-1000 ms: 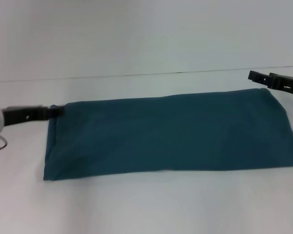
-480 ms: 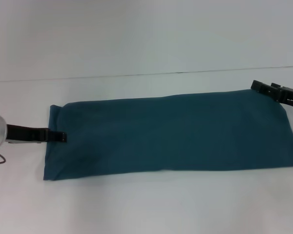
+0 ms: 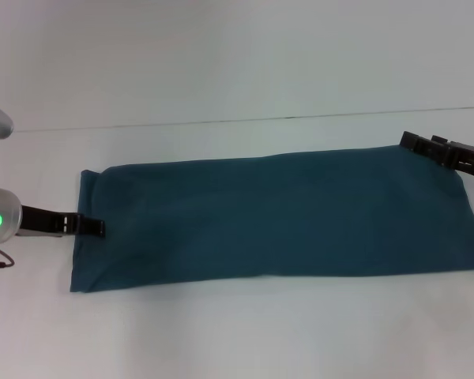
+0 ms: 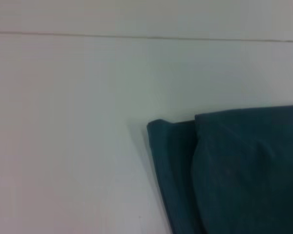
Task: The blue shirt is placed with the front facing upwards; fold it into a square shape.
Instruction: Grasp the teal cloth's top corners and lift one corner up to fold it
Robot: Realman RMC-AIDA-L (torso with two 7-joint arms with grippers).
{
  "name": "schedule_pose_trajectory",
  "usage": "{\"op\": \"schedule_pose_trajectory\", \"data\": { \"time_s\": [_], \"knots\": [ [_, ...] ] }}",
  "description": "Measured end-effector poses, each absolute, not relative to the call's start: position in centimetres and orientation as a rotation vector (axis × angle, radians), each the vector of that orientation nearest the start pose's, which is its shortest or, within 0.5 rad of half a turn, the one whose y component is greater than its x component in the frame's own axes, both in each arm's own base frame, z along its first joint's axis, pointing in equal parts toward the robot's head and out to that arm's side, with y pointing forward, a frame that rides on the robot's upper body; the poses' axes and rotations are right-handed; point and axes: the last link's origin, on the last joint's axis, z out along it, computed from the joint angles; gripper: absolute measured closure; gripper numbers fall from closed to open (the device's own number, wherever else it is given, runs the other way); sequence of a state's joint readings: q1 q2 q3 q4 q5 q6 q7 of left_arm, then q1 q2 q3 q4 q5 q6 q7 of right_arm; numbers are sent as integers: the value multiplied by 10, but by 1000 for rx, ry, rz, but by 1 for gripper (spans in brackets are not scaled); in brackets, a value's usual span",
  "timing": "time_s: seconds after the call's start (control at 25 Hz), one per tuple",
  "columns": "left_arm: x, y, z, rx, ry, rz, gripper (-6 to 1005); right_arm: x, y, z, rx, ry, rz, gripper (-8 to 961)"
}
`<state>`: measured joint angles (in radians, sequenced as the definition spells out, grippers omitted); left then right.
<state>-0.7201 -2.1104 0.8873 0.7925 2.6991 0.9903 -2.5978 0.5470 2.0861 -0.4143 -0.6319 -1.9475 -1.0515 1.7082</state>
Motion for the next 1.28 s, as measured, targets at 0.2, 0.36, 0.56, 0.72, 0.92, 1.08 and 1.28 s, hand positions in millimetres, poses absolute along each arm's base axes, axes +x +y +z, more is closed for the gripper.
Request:
{"op": "schedule_pose_trajectory", "data": {
  "time_s": [0.2,0.36,0.56,0.72,0.92,1.08,1.28],
  "knots": [
    [-273,418,-2,-2044,-1428,25,201,326,386,51,-1901,1198,745,199],
    [-270,420,-8,-2073,-1423,21,209,324,387,49,-1906,1204,744,199],
    [-272,423,-11,-2094,-1436,-4,324,322,390,47,-1916,1203,739,199],
    [-267,424,-10,-2112,-1425,-58,536,322,390,47,-1918,1204,739,199],
    [-265,423,-10,-2122,-1431,-94,695,321,390,47,-1916,1205,743,199],
    [-265,422,-8,-2128,-1420,-96,785,320,392,47,-1919,1201,745,199],
    [-266,418,5,-2114,-1406,-116,902,318,393,47,-1923,1198,749,200]
  ]
}}
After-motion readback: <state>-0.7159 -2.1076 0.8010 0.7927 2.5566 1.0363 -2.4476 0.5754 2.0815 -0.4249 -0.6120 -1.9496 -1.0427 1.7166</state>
